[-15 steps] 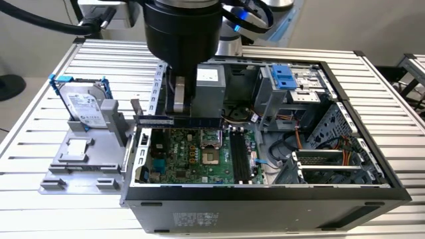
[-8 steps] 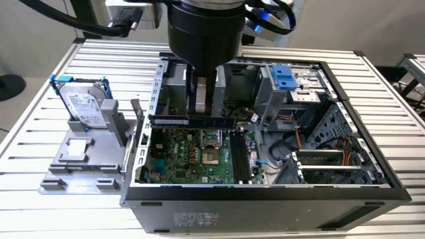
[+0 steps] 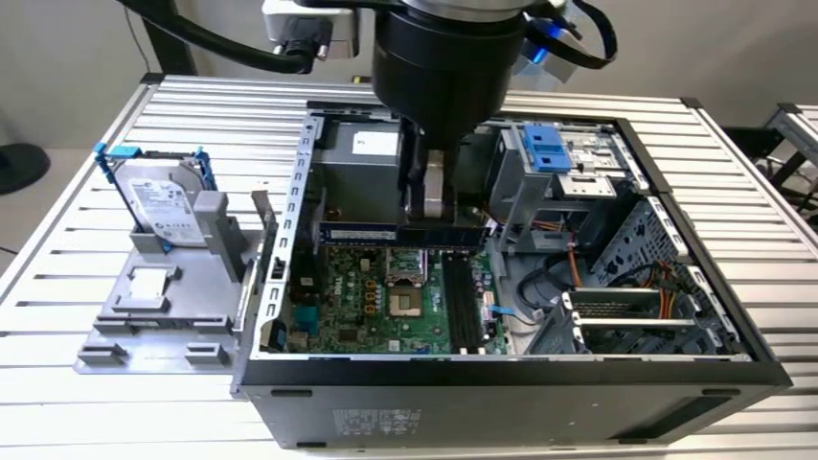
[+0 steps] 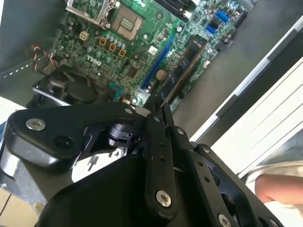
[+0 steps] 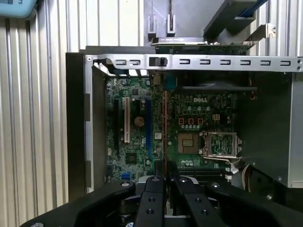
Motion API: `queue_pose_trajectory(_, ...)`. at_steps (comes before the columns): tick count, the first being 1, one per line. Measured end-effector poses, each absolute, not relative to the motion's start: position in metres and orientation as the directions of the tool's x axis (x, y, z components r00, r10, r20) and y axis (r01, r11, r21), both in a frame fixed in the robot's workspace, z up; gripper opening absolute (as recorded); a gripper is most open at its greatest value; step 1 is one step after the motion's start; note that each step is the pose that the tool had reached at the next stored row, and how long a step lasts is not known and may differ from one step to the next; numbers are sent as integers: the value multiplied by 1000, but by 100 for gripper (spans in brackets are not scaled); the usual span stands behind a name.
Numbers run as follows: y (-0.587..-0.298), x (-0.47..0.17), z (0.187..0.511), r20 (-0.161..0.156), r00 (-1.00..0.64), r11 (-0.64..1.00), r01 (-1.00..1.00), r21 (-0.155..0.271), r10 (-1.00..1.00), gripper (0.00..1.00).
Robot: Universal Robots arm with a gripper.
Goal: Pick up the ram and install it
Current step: 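Pick up the ram and move it above insertion slot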
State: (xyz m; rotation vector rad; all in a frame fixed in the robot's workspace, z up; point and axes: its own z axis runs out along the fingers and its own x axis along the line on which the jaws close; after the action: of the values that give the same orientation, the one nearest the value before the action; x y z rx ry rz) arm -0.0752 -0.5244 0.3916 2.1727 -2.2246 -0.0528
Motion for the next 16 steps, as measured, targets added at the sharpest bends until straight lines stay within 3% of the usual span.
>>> queue_pose_trajectory(16, -524, -35, 391, -1, -24, 24, -999, 47, -1000, 0)
